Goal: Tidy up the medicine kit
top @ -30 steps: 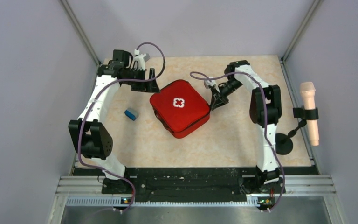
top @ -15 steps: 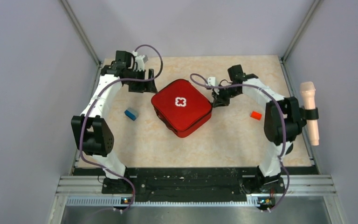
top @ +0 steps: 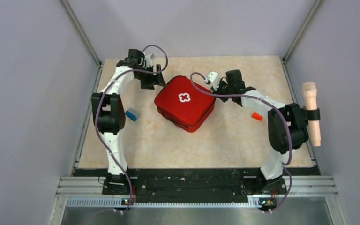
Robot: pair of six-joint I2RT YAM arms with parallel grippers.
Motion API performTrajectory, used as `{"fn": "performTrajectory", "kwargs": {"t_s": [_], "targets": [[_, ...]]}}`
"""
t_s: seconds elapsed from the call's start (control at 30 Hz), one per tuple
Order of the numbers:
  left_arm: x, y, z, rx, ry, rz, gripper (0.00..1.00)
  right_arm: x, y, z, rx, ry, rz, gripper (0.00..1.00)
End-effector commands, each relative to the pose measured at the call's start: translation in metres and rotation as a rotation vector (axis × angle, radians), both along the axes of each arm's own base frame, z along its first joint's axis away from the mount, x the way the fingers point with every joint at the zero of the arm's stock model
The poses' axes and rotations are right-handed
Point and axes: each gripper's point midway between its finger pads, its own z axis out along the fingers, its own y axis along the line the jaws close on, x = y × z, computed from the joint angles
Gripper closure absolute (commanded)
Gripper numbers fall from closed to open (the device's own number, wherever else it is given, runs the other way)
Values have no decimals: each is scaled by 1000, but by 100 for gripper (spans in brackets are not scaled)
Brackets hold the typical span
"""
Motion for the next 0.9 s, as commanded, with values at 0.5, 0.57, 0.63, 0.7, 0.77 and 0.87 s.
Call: {"fn": "performTrajectory", "kwargs": {"t_s": [0.5,0.57,0.63,0.7,0.77,0.87], "targets": [[-170,-41,33,-363,72,-277,78,67,52,21,112,-162,-89,100],[-197,-33,30,-333,73,-286,69,58,74,22,155,-144,-16,100],[-212,-17,30,-264,81,-259,50,48,91,25,184,-156,46,100],[-211,4,35,-181,50,-243,42,40,102,30,211,-182,109,100],[-197,22,50,-102,-6,-241,39,34,107,30,220,-202,160,100],[-155,33,77,-18,-118,-246,33,37,111,30,218,-215,188,100]]}}
